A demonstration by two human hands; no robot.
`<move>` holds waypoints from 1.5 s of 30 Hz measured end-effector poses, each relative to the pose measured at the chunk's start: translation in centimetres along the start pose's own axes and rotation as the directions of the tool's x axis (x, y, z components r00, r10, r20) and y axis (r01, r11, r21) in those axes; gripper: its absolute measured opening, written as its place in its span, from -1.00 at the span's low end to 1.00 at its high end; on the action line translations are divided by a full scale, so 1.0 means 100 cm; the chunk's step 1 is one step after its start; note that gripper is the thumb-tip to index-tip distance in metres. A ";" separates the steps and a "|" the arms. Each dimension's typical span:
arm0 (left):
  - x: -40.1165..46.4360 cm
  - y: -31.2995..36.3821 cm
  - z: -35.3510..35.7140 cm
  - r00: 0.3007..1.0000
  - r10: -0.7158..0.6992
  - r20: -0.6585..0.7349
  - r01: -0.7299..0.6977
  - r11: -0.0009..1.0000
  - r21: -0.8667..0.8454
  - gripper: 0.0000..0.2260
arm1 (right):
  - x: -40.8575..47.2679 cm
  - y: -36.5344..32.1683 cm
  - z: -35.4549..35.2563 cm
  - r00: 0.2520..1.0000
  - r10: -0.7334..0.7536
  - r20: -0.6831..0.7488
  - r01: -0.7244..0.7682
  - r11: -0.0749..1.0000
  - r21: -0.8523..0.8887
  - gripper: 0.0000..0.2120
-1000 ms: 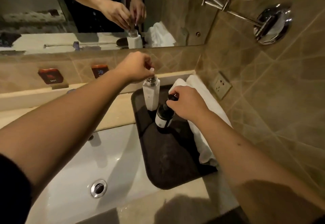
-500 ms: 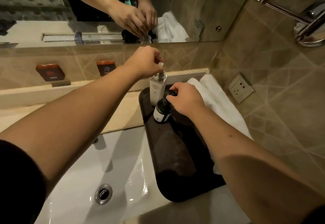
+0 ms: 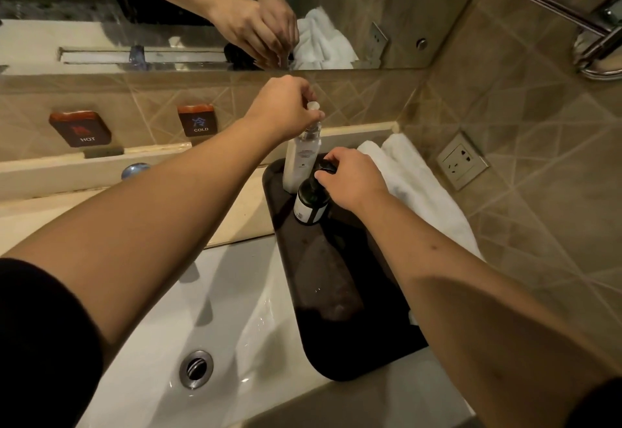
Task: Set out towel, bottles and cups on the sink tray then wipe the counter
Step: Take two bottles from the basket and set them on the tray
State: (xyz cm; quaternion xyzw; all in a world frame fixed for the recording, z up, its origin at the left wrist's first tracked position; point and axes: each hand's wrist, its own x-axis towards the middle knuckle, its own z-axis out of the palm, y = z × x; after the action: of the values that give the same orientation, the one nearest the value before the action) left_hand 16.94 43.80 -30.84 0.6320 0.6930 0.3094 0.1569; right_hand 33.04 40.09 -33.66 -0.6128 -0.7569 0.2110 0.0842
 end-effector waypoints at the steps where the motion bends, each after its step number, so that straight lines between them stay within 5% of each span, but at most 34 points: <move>1: -0.001 0.000 0.000 1.000 0.009 0.004 -0.009 1.000 0.005 -0.64 | -0.001 0.000 0.000 1.000 0.003 0.003 -0.003 1.000 0.008 -0.67; 8: -0.024 -0.005 -0.006 0.995 0.096 -0.002 -0.095 0.984 0.148 -0.43 | -0.029 0.008 -0.006 0.998 -0.004 -0.068 0.009 0.997 0.076 -0.55; 13: -0.072 0.007 -0.024 0.978 0.209 0.028 -0.210 0.950 0.232 -0.67 | -0.069 0.019 -0.023 0.995 -0.003 -0.096 0.009 0.998 0.058 -0.57; 19: -0.151 0.070 -0.027 0.886 0.339 0.316 -0.407 0.896 0.181 -0.84 | -0.161 0.047 -0.069 0.988 -0.011 -0.152 0.005 0.999 -0.037 -0.71; 26: -0.257 0.179 0.012 0.665 0.501 0.553 -0.626 0.779 0.047 -0.89 | -0.324 0.100 -0.101 0.969 0.112 -0.219 -0.138 0.985 -0.104 -0.80; 33: -0.415 0.293 0.060 0.376 0.623 0.686 -0.809 0.582 -0.084 -0.96 | -0.545 0.162 -0.102 0.887 0.386 -0.253 -0.408 0.912 -0.040 -0.81; 38: -0.555 0.362 0.090 0.128 0.699 0.703 -0.873 0.415 -0.254 -0.90 | -0.721 0.192 -0.086 0.740 0.605 -0.293 -0.628 0.778 0.019 -0.80; 45: -0.761 0.443 0.116 -0.227 0.758 0.611 -0.881 0.108 -0.461 -0.85 | -0.949 0.195 -0.051 0.416 0.828 -0.376 -0.839 0.509 0.192 -0.86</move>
State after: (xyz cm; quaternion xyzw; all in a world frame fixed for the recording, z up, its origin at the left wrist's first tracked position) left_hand 70.04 -27.09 -25.12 0.9903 -0.0341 -0.0188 0.1334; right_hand 74.65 -47.07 -24.91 -0.9371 -0.3180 0.0771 0.1219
